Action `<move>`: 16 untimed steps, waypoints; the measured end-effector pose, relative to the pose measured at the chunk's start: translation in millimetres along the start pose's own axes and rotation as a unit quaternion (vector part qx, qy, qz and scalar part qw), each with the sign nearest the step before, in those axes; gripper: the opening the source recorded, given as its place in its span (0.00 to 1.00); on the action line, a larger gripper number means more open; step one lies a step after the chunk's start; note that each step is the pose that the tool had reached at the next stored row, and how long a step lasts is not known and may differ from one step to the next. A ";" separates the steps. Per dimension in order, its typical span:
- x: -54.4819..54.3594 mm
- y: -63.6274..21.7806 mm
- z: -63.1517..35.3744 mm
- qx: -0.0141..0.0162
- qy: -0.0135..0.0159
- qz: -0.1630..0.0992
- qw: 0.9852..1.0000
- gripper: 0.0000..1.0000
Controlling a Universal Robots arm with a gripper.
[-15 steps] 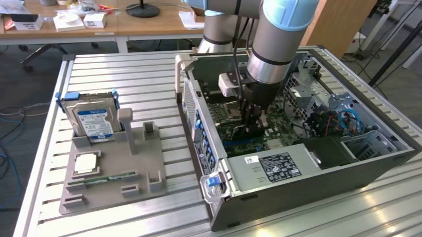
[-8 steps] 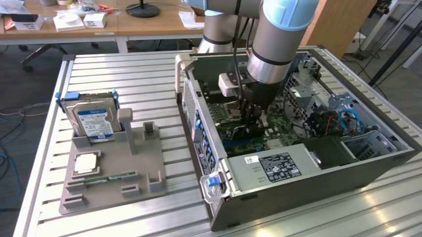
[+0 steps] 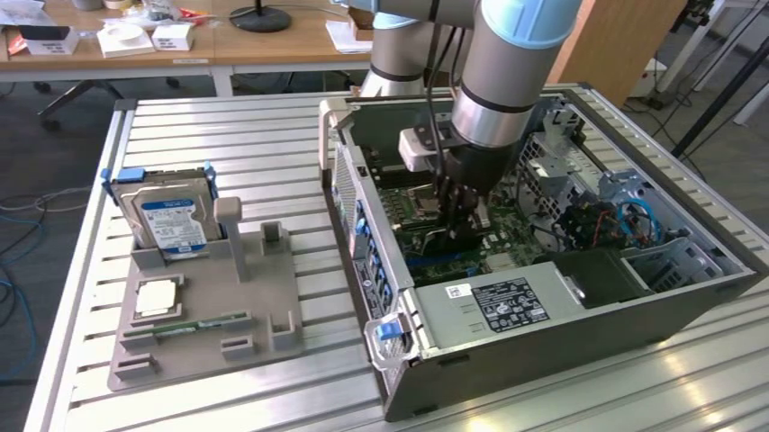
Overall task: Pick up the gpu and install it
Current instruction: 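Insert the gpu into the slot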
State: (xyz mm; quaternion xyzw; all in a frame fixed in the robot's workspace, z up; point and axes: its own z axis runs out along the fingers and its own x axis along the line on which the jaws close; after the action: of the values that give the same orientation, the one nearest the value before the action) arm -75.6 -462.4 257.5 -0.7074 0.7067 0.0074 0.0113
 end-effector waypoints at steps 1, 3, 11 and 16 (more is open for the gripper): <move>0.0 0.0 -1.6 0.000 0.000 0.000 1.000 0.33; -0.2 0.0 -5.3 0.000 0.000 0.000 1.000 0.33; -0.7 -0.2 -24.6 0.000 0.000 0.000 1.000 0.33; -1.0 -0.4 -37.8 0.000 0.000 0.000 1.000 0.33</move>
State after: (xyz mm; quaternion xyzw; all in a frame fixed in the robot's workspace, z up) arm -75.4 -462.4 295.3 -0.7074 0.7067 0.0074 0.0113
